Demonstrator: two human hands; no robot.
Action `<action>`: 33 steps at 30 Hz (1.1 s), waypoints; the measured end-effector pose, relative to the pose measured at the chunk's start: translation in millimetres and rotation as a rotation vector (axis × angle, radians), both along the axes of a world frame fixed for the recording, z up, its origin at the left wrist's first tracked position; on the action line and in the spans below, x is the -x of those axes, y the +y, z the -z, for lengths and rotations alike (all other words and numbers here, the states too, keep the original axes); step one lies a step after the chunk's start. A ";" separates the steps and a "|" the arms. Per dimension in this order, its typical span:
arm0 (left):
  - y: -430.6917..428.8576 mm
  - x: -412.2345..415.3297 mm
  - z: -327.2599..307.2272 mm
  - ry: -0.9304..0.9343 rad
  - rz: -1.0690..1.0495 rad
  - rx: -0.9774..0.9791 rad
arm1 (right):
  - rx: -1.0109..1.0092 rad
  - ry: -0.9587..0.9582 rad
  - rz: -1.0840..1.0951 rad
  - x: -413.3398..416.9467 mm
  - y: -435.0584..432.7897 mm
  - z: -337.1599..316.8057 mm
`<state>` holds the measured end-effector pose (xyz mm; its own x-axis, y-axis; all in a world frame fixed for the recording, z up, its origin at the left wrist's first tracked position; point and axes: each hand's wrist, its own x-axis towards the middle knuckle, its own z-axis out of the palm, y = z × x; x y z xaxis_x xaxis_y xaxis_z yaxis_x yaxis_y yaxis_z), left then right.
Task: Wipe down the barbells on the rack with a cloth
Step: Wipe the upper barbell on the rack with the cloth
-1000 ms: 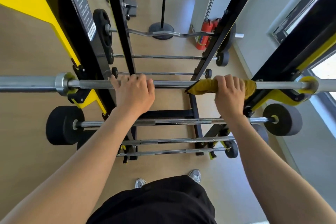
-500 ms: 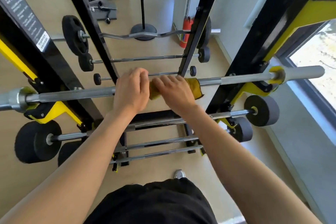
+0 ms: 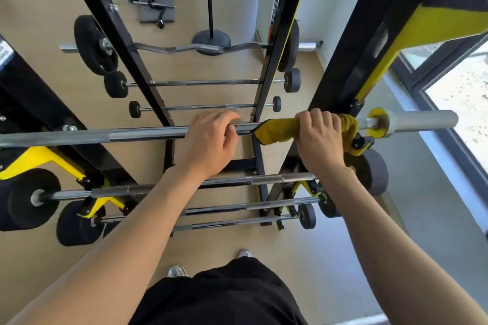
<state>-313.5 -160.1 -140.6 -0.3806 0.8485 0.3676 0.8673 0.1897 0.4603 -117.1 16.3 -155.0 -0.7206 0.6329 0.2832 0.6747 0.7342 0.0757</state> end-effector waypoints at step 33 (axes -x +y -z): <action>-86.6 38.7 2.1 -0.049 -0.760 -0.226 | 0.302 -0.085 -0.611 207.5 -134.3 -31.2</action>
<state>-352.2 -246.7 -142.8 -0.8460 0.2566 0.4674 0.5152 0.6189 0.5928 -324.6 -118.0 -123.7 -0.9853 0.1481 0.0848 0.1335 0.9785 -0.1575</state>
